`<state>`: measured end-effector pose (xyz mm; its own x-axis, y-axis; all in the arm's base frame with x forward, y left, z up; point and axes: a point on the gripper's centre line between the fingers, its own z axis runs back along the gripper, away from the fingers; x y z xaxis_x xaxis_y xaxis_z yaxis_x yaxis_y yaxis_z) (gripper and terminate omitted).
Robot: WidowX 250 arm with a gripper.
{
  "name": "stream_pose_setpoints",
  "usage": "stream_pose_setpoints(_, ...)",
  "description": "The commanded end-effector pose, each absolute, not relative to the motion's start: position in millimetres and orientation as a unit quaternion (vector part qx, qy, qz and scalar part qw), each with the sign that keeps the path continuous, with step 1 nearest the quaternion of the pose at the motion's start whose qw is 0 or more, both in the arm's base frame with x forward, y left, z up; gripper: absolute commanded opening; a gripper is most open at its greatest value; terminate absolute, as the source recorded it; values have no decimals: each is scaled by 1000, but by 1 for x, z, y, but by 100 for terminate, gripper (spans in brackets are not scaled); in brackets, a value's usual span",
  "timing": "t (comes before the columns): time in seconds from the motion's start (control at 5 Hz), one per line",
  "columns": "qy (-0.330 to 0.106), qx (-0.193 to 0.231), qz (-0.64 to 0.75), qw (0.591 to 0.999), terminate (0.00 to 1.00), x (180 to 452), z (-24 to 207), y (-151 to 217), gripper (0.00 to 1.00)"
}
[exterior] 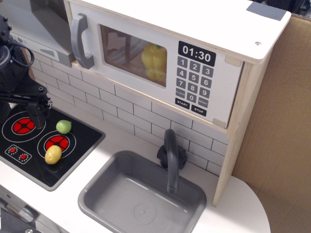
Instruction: Open microwave
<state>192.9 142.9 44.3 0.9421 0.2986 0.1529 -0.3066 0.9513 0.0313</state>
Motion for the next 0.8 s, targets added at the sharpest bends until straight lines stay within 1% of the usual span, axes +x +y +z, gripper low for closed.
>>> stream_pose_setpoints(0.0, -73, 27, 154, 985, 0, 193, 44, 143, 100)
stream_pose_setpoints(0.2, -137, 40, 116, 983, 0, 227, 49, 141, 100)
stream_pose_setpoints(0.4, -163, 34, 92, 982, 0, 251, 58, 139, 100)
stream_pose_setpoints(0.6, -178, 24, 80, 981, 0, 275, 70, 137, 100)
